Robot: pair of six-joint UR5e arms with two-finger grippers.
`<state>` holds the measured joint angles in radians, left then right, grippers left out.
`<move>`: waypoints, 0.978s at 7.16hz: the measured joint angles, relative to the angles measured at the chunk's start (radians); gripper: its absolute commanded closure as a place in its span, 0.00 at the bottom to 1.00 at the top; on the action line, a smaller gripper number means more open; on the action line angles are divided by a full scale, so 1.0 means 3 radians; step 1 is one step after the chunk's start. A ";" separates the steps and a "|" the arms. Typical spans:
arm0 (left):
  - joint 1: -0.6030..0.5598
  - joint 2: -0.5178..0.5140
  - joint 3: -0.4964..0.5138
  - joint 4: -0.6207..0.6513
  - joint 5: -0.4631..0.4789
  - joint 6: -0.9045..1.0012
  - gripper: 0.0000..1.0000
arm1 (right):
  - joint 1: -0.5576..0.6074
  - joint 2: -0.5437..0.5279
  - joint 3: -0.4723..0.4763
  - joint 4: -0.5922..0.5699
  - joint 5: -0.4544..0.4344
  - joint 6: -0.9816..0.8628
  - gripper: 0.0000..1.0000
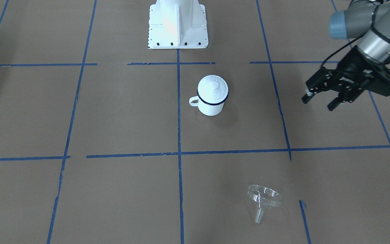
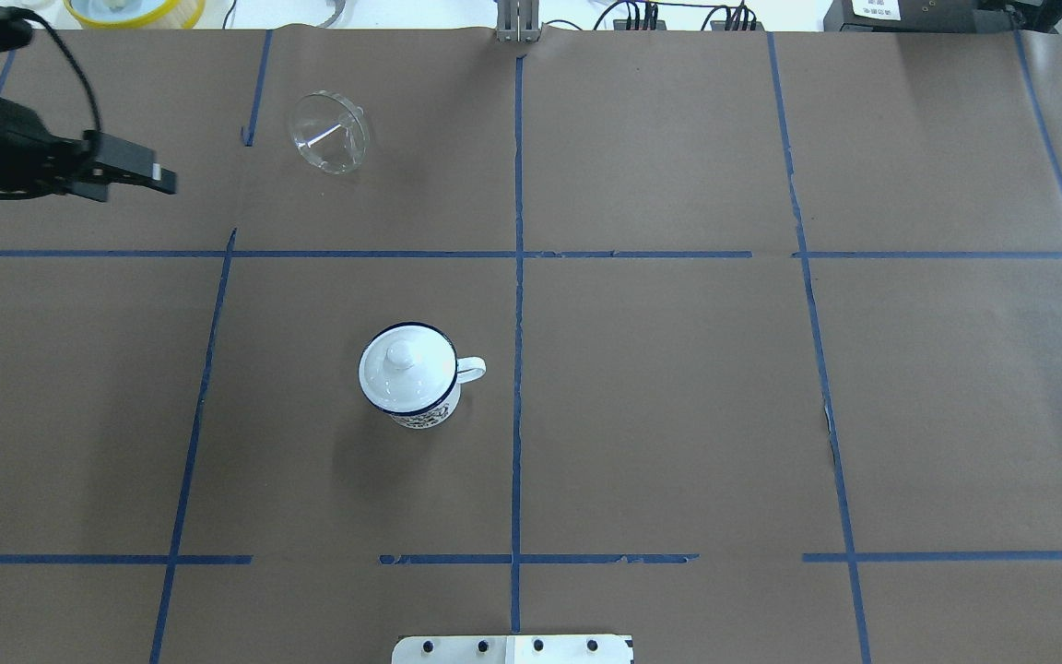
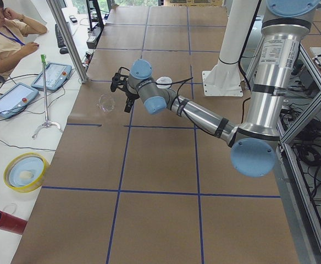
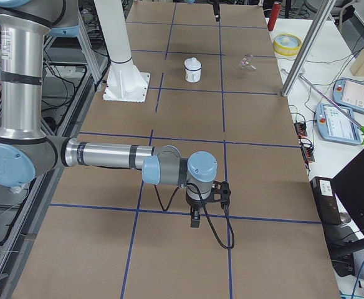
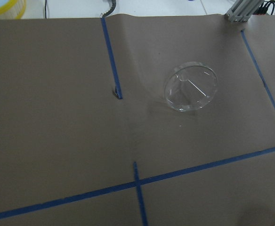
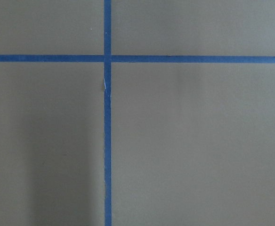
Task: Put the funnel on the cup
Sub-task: 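Move the left gripper over the white lid on the mug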
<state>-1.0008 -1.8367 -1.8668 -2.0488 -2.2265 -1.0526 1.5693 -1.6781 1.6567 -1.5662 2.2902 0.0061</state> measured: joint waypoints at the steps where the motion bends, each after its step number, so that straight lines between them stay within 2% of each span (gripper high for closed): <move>1: 0.0263 -0.0372 -0.0005 0.0497 0.0102 -0.0283 0.00 | 0.0000 0.0000 0.0000 0.0000 0.0000 0.0000 0.00; 2: 0.0562 -0.0741 -0.0006 0.1067 0.0337 -0.0505 0.00 | 0.0000 0.0000 0.0000 0.0000 0.0000 0.0000 0.00; 3: 0.0821 -0.0960 -0.0006 0.1438 0.0581 -0.0686 0.00 | 0.0000 0.0000 0.0000 0.0000 0.0000 0.0000 0.00; 5: 0.1140 -0.1102 0.0026 0.1697 0.0792 -0.0910 0.00 | 0.0000 0.0000 0.0000 0.0000 0.0000 0.0000 0.00; 7: 0.1303 -0.1115 0.0040 0.1770 0.0822 -0.0967 0.00 | 0.0000 0.0000 0.0000 0.0000 0.0000 0.0000 0.00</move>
<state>-0.6100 -2.1712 -1.8547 -1.5178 -1.9799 -1.3427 1.5693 -1.6782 1.6567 -1.5662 2.2902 0.0061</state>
